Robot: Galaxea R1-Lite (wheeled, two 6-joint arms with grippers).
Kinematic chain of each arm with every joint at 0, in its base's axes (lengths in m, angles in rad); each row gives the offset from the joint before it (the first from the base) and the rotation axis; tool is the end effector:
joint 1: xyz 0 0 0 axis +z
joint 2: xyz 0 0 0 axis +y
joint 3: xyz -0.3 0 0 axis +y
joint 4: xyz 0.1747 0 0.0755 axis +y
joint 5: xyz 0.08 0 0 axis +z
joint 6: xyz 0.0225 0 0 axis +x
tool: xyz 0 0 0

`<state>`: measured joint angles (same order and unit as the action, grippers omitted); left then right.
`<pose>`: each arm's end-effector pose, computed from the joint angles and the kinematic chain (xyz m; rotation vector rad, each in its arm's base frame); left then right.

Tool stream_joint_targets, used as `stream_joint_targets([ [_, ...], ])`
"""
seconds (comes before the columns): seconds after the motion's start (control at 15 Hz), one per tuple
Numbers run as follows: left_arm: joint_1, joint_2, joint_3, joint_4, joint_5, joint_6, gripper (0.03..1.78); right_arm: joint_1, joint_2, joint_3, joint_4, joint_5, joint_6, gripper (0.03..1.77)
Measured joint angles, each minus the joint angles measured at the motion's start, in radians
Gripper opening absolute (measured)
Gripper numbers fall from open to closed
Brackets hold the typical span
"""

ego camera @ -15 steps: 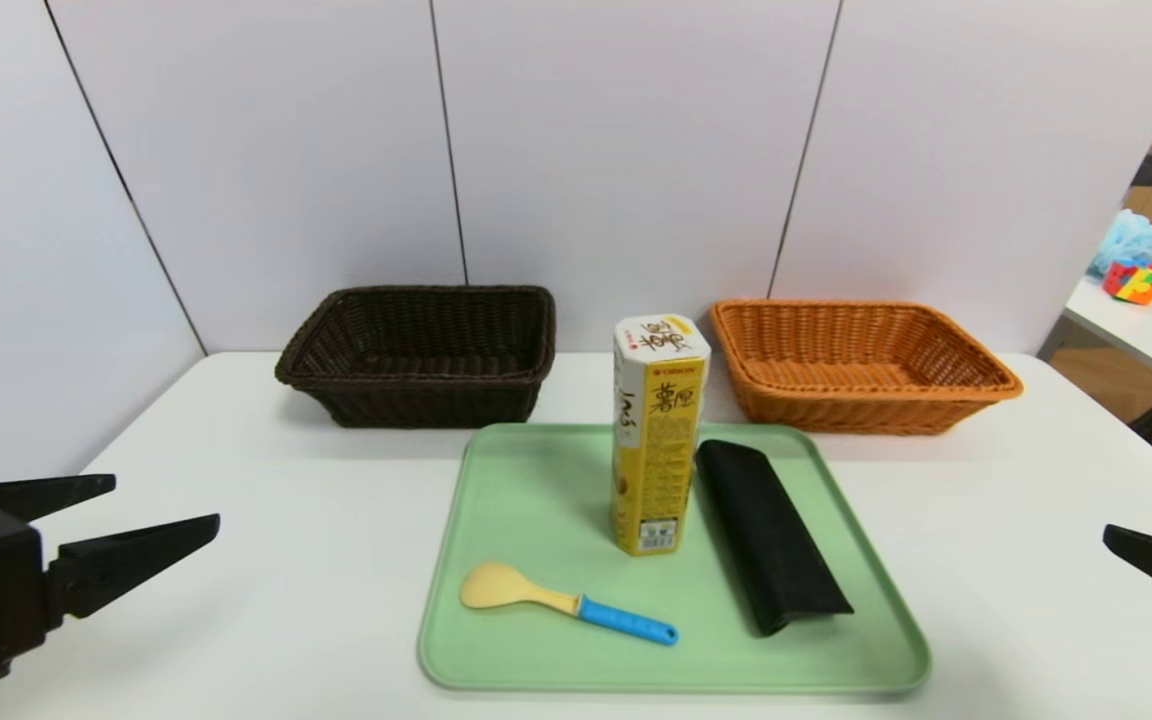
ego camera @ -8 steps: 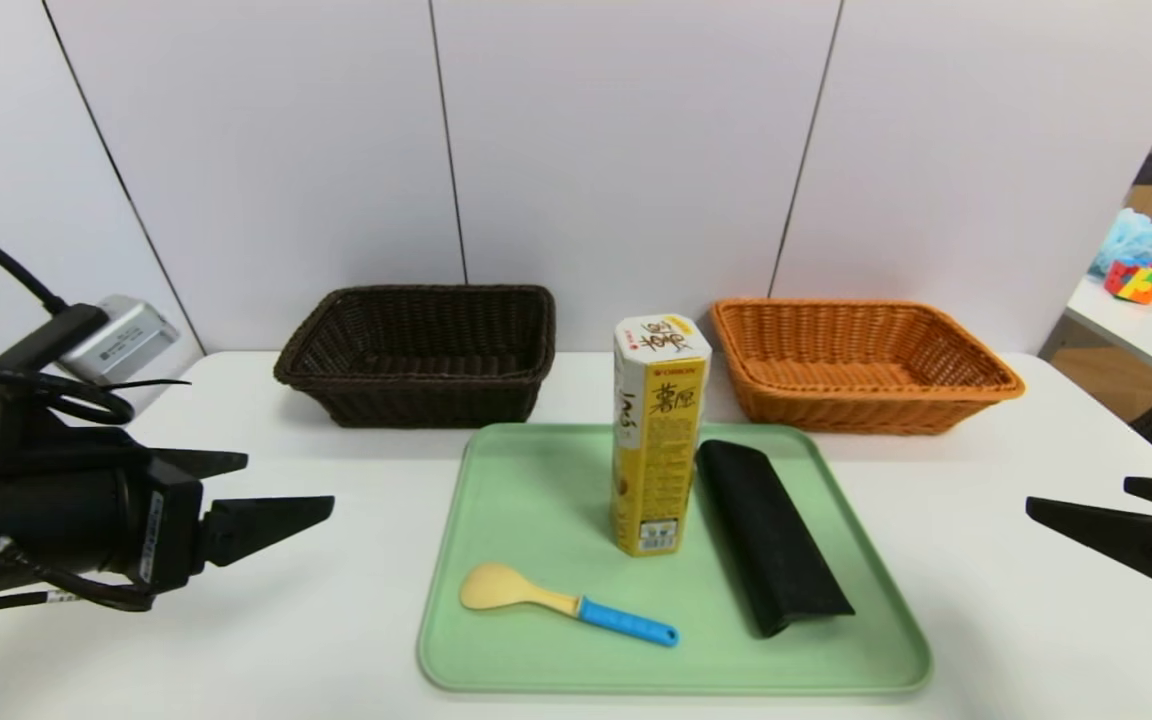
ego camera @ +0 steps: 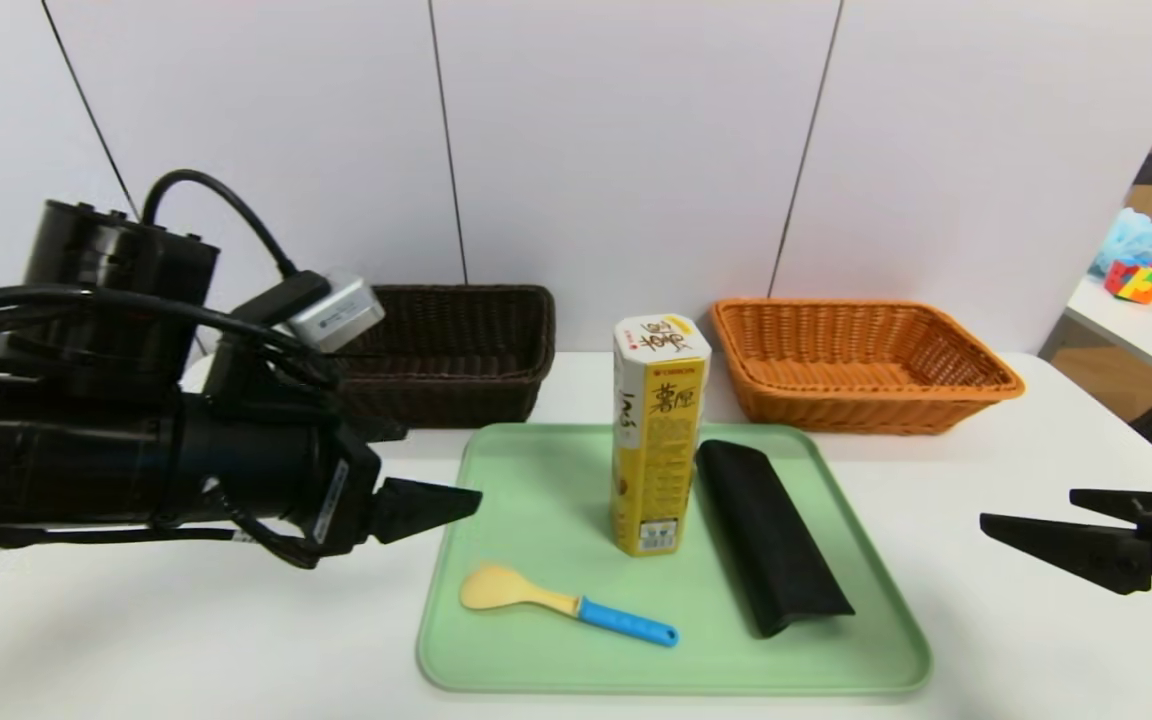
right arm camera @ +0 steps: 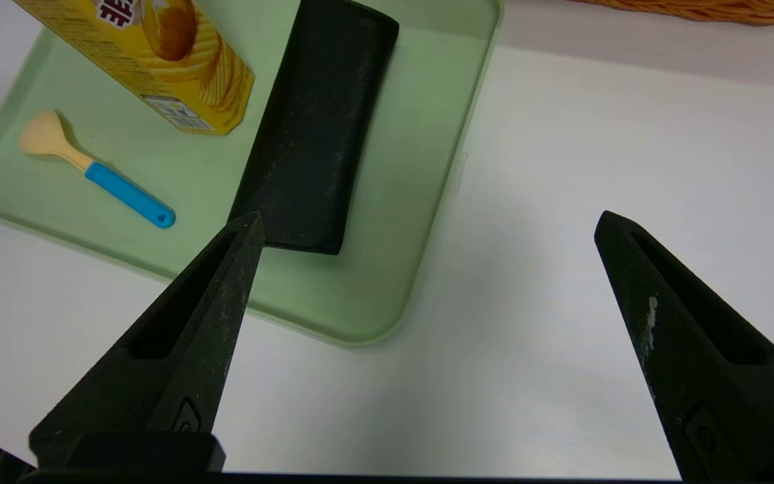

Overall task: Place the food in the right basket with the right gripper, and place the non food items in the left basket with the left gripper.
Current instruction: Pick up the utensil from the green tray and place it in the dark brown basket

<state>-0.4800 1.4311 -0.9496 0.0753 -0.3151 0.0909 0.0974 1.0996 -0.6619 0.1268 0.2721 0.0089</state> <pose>0.2044 -0.1143 0.2295 0.1309 0.5341 -0.7996 0.1387 0.0196 0.2072 0.0581 0.5671 0.3571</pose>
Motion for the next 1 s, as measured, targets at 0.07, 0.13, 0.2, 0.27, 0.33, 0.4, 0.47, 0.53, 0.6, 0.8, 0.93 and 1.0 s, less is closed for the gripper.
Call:
stream_joint_targets([
  [0.07, -0.022, 0.034, -0.025, 0.003, -0.003, 0.036, 1.69, 0.001, 0.009, -0.003, 0.0, 0.0, 0.0, 1.7],
  [0.13, -0.042, 0.069, -0.05, 0.006, -0.016, 0.071, 1.69, 0.003, 0.019, -0.005, 0.0, 0.0, 0.0, 1.7],
  [0.2, -0.063, 0.107, -0.078, 0.008, -0.04, 0.097, 1.69, 0.006, 0.029, -0.005, 0.0, 0.0, 0.0, 1.7],
  [0.27, -0.08, 0.142, -0.103, 0.009, -0.071, 0.108, 1.69, 0.011, 0.038, -0.005, 0.0, 0.0, 0.0, 1.7],
  [0.33, -0.095, 0.179, -0.128, 0.01, -0.111, 0.113, 1.69, 0.016, 0.044, -0.002, 0.0, 0.0, 0.0, 1.7],
  [0.4, -0.105, 0.21, -0.144, 0.011, -0.15, 0.125, 1.69, 0.019, 0.05, 0.0, 0.0, 0.0, 0.0, 1.7],
  [0.47, -0.113, 0.238, -0.155, 0.013, -0.192, 0.147, 1.69, 0.022, 0.053, 0.003, 0.0, 0.0, 0.0, 1.7],
  [0.53, -0.116, 0.26, -0.163, 0.022, -0.236, 0.173, 1.69, 0.023, 0.056, 0.007, 0.0, 0.0, 0.0, 1.7],
  [0.6, -0.118, 0.277, -0.169, 0.043, -0.281, 0.211, 1.69, 0.023, 0.057, 0.011, 0.0, 0.0, 0.0, 1.7],
  [0.8, -0.119, 0.321, -0.194, 0.124, -0.347, 0.362, 1.69, 0.024, 0.069, 0.017, 0.0, 0.0, 0.0, 1.7],
  [0.93, -0.117, 0.358, -0.203, 0.151, -0.355, 0.473, 1.69, 0.024, 0.076, 0.023, -0.001, 0.001, 0.0, 1.7],
  [1.0, -0.117, 0.377, -0.206, 0.154, -0.359, 0.519, 1.69, 0.024, 0.078, 0.023, -0.002, 0.005, 0.0, 1.7],
])
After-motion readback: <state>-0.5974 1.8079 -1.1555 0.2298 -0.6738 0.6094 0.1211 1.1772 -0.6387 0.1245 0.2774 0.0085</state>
